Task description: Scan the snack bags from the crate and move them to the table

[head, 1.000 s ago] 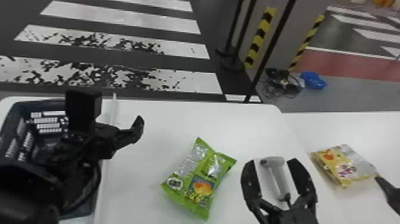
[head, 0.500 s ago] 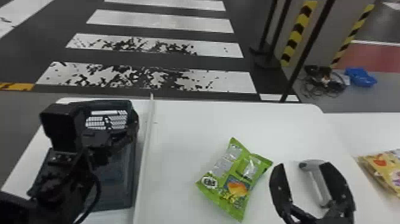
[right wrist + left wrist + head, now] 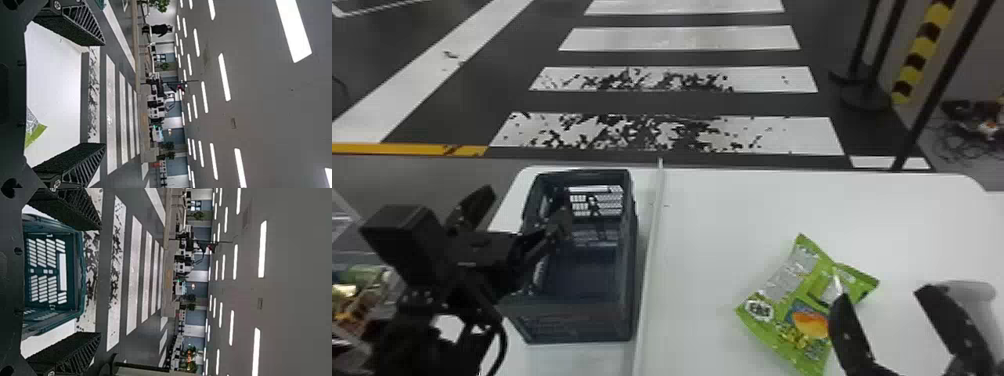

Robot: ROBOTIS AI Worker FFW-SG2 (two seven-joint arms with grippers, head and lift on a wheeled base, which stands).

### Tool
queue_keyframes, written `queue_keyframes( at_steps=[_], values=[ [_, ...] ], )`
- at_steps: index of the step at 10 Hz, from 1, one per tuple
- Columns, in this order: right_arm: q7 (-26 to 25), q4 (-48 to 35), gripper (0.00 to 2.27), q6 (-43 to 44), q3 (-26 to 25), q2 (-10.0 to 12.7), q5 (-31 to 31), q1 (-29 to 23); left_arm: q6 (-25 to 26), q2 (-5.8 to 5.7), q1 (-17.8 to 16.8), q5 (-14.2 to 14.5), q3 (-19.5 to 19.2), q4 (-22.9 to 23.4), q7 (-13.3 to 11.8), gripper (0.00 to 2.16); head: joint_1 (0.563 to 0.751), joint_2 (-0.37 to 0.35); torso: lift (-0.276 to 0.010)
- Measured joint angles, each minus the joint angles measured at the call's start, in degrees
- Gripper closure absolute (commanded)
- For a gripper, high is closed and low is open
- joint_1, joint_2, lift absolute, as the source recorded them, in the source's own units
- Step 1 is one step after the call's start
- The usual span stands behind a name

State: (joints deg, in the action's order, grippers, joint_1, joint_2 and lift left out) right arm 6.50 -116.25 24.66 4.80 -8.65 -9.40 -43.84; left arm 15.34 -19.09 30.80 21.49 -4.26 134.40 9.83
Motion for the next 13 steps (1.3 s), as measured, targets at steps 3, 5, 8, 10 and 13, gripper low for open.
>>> queue_keyframes(
  at_steps=[3, 5, 8, 10, 13],
  values=[
    [0.0, -2.3, 0.26, -7.8, 3.7, 0.1, 1.2, 1.8, -0.1, 0.6, 4.6, -0.7, -0.6, 1.6, -0.6, 0.03, 0.695, 0.183, -0.095],
    [0.0, -2.7, 1.48, -16.6, 6.0, 0.1, 2.2, 5.1, -0.1, 0.86, 6.0, -1.5, 0.1, 1.5, -1.1, 0.03, 0.695, 0.207, -0.095],
    [0.0, 0.7, 2.24, -31.6, 7.5, 0.5, 2.2, 13.4, -0.1, 0.93, 7.5, -2.6, 0.9, 1.3, -1.6, 0.03, 0.695, 0.224, -0.095],
    [0.2, 4.7, 2.24, -33.5, 9.1, 0.6, 2.3, 17.9, -0.1, 0.9, 8.0, -2.7, 1.0, 1.3, -1.9, 0.03, 0.695, 0.232, -0.095],
    [0.1, 12.1, 2.24, -34.5, 10.6, 3.5, 2.7, 24.6, -0.1, 0.9, 8.1, -3.0, 1.4, 0.9, -2.4, 0.03, 0.695, 0.246, -0.095]
  ],
)
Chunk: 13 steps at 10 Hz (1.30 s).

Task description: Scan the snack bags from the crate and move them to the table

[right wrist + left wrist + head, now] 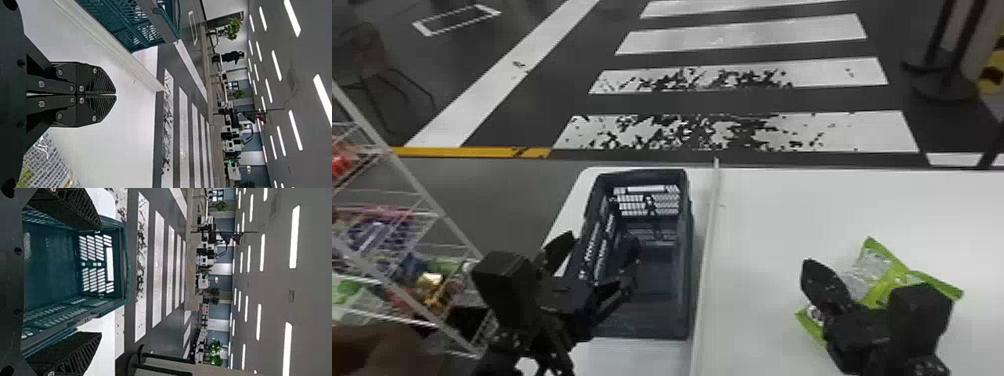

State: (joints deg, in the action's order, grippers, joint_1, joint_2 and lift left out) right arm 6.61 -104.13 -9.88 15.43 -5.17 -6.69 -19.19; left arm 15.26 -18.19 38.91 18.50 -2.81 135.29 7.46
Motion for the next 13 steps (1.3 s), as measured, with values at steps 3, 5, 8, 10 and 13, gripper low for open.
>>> queue_keyframes(
  at_steps=[3, 5, 8, 10, 13],
  values=[
    [-3.6, 3.0, 2.24, -6.3, 2.6, 1.9, 2.2, 4.1, -0.3, 0.07, -0.1, 0.0, 0.0, -0.7, -0.4, 0.03, 0.695, 0.268, -0.095],
    [-4.9, 2.9, 2.24, -10.9, 3.3, 2.0, 4.1, 4.0, -0.7, 0.17, -0.8, 0.0, 0.1, -1.9, -0.9, 0.03, 0.695, 0.27, -0.095],
    [-5.0, 2.6, 2.24, -12.5, 1.7, 1.9, 5.2, 1.7, -1.2, 0.18, -1.7, 0.3, 0.1, -3.4, -1.6, 0.03, 0.695, 0.254, -0.095],
    [-4.9, 2.1, 2.24, -12.6, -0.2, 1.8, 5.4, 0.3, -1.2, 0.18, -2.4, 0.4, 0.7, -3.7, -1.6, 0.03, 0.695, 0.224, -0.095],
    [-4.1, 1.0, 2.24, -11.6, -3.4, 1.6, 5.0, -2.1, -1.2, 0.18, -2.9, 0.4, 1.2, -3.9, -1.6, 0.03, 0.695, 0.187, -0.095]
  ],
)
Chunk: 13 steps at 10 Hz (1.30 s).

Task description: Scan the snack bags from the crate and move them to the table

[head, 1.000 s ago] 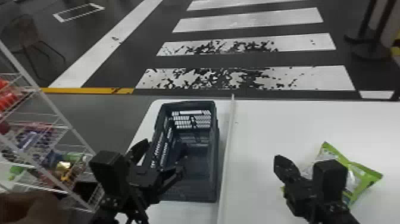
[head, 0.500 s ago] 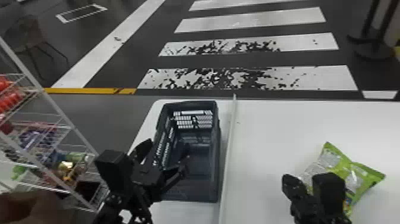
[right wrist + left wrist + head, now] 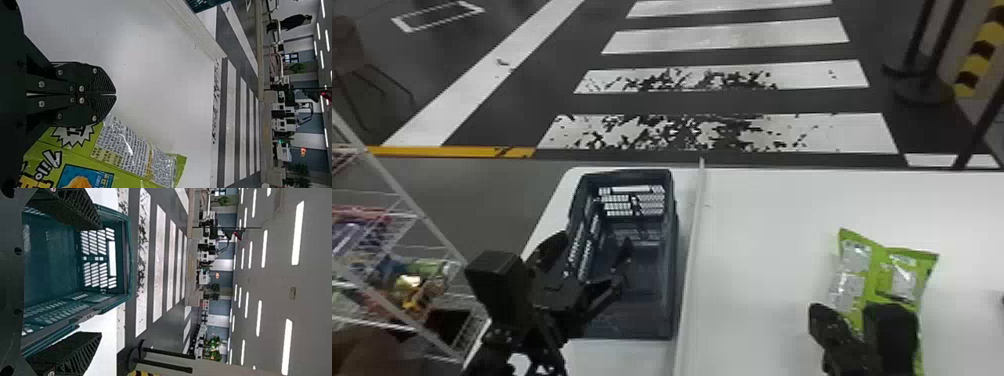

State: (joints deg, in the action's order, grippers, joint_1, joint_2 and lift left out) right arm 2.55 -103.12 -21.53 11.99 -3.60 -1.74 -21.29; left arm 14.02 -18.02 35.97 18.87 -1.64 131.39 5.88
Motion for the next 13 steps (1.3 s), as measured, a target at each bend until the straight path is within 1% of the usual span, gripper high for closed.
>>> queue_keyframes(
  at_steps=[5, 9, 10, 11, 13],
  values=[
    [2.5, -3.7, 2.24, 2.2, -4.7, -0.3, -0.8, -4.8, 0.0, 0.55, -0.4, -0.3, 0.8, -0.3, 0.0, 0.03, 0.695, 0.132, -0.095],
    [2.7, -9.4, 2.24, 2.2, -5.6, -0.3, -3.1, -6.0, 0.0, 0.62, -0.5, -0.9, 1.9, -0.3, 0.0, 0.03, 0.695, 0.116, -0.095],
    [2.7, -9.8, 2.24, 1.8, -6.2, -0.3, -3.4, -5.0, 0.0, 0.62, -0.4, -1.3, 2.3, -0.3, -0.1, 0.03, 0.695, 0.103, -0.095],
    [2.7, -9.0, 2.24, 1.2, -7.1, -0.3, -3.5, -2.7, 0.0, 0.61, -0.2, -1.6, 2.6, -0.3, -0.1, 0.03, 0.695, 0.092, -0.095],
    [3.3, -2.8, 2.24, 1.3, -8.9, -1.0, -3.4, 3.8, 0.0, 0.35, 0.5, -2.2, 2.7, 0.1, 0.0, 0.03, 0.695, 0.053, -0.095]
  ],
)
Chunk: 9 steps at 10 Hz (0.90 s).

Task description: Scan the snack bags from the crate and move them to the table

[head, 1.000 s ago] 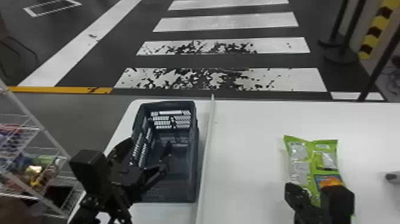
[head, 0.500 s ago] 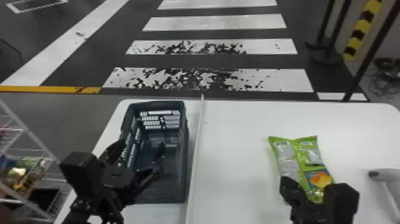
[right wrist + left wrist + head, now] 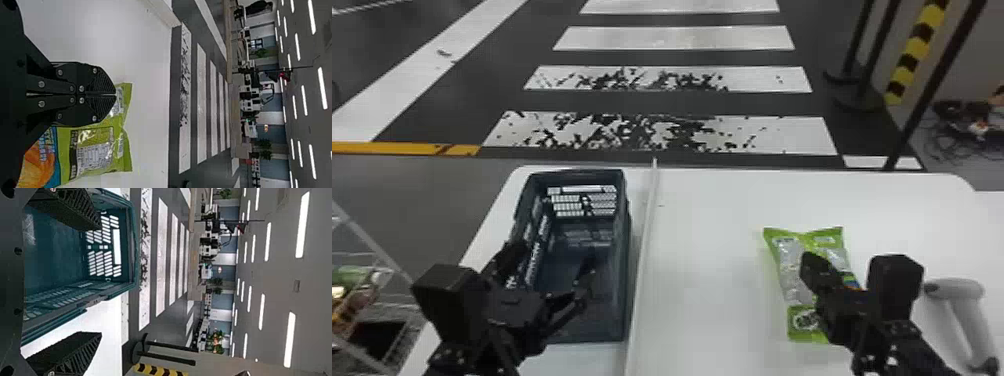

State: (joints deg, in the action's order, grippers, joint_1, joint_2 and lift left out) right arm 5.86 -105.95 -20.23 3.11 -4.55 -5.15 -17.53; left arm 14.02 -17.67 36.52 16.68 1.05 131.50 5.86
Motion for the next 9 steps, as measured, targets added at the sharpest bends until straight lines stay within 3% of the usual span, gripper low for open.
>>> queue_keyframes(
  at_steps=[2, 4, 9],
  values=[
    [0.3, 9.1, 2.24, 1.3, -0.5, -1.1, 0.5, 7.5, 0.0, -0.09, 1.0, -0.8, 0.0, 0.0, -0.1, 0.03, 0.695, 0.033, -0.095],
    [0.2, 14.7, 2.24, 1.9, -1.0, -2.2, 0.7, 11.8, 0.0, 0.0, 1.3, -1.3, 0.0, -0.4, -0.1, 0.03, 0.695, 0.009, -0.095],
    [0.5, 15.2, 2.24, 4.8, -3.7, -2.5, 0.0, 7.7, 0.2, 0.18, -1.7, -1.3, 2.2, -2.0, -0.3, 0.03, 0.695, -0.047, -0.095]
  ],
)
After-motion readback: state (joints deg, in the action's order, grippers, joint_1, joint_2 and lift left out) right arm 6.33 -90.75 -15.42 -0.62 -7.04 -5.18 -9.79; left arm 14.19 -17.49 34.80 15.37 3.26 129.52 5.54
